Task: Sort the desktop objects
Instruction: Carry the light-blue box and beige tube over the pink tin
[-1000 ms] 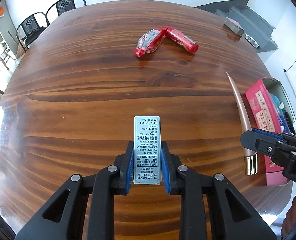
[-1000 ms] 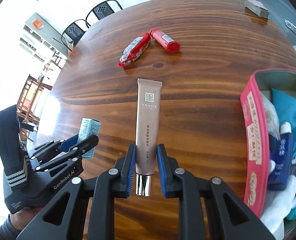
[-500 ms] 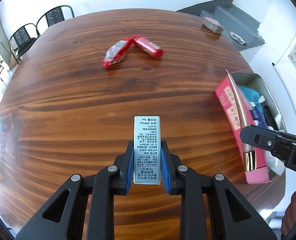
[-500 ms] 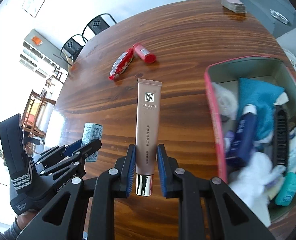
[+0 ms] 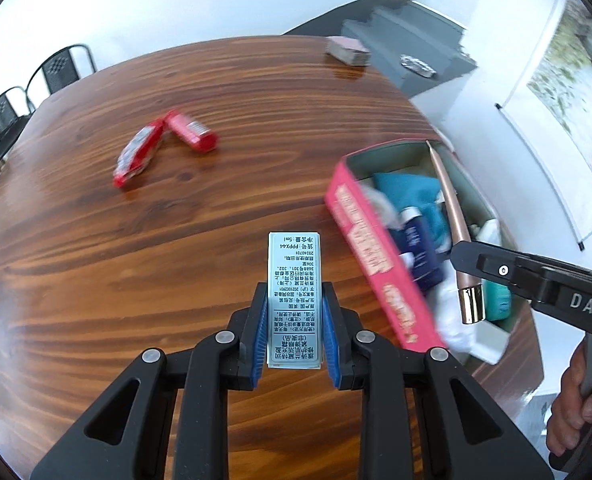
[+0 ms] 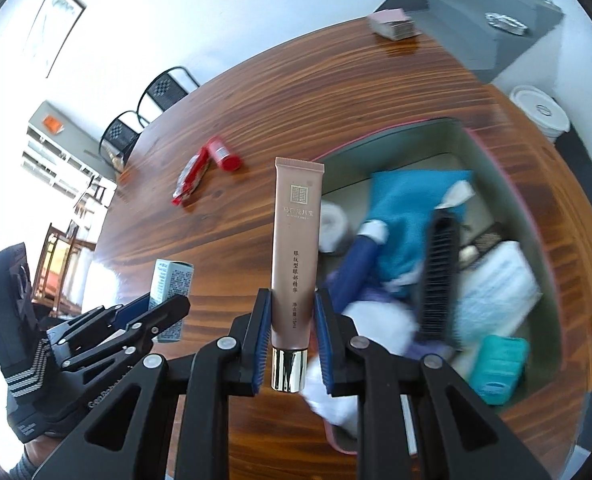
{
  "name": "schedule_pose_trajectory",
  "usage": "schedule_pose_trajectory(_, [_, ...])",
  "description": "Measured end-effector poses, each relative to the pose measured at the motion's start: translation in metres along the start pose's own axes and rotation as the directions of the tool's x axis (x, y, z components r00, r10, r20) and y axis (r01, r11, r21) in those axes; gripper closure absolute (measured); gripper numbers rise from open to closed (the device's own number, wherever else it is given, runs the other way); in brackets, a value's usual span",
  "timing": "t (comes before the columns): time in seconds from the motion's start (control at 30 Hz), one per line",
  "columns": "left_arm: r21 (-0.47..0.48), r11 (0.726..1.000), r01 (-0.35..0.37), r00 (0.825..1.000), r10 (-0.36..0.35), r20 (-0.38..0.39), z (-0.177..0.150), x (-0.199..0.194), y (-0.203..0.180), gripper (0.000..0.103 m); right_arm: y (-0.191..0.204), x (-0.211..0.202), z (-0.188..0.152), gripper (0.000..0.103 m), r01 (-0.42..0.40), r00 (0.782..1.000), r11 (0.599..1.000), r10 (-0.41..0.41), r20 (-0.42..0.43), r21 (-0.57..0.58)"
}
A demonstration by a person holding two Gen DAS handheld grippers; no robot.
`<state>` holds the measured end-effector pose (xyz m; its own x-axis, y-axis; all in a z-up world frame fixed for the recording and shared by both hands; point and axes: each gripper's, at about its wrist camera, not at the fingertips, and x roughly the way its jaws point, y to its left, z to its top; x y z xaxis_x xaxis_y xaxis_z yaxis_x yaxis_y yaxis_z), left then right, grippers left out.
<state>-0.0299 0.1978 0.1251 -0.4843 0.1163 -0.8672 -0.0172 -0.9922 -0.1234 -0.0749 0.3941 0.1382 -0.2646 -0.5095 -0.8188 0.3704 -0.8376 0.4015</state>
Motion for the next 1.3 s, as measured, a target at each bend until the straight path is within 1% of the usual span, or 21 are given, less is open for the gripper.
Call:
schedule_pose_trajectory(0.2, [0.061,0.996,0.057,0.998,-0.058,0.010,0.012,0.000,-0.034,0.077,-0.028,-0.024,-0.004,0.079,0.093,0.995,0.995,-0.094,0.036,0.027])
schedule_pose_trajectory(0.43, [0.124,0.987,0.102,0.995,-0.103,0.001,0.015,0.002,-0.065,0.077,-0.056,-0.035,-0.014,0.079,0.176,0.984,0.982,-0.177,0.021,0.063])
schedule_pose_trajectory(0.57, [0.139,0.983,0.117,0.993,-0.118,-0.006,0.014,0.003,-0.075,0.077,-0.065,-0.035,-0.019,0.079,0.208,0.978,0.976,-0.209,0.008,0.065])
schedule_pose_trajectory(0.87, [0.147,0.980,0.131,0.991,-0.133,0.003,0.012,-0.003,-0.084,0.077,-0.069,-0.023,-0.024,0.079,0.297,0.955,0.955,-0.297,-0.013,0.007])
schedule_pose_trajectory(1.0, [0.142,0.981,0.130,0.991,-0.132,0.010,0.013,-0.004,-0.084,0.077,-0.071,-0.017,-0.024,0.079,0.304,0.952,0.953,-0.304,-0.021,-0.005])
schedule_pose_trajectory(1.13, [0.139,0.982,0.126,0.991,-0.130,0.018,0.014,-0.006,-0.086,0.077,-0.070,-0.013,-0.026,0.079,0.291,0.956,0.957,-0.291,-0.023,-0.007])
schedule_pose_trajectory(1.3, [0.138,0.976,0.169,0.985,-0.171,0.003,0.015,-0.005,-0.092,0.077,-0.076,-0.015,-0.030,0.079,0.277,0.961,0.960,-0.277,-0.021,0.026])
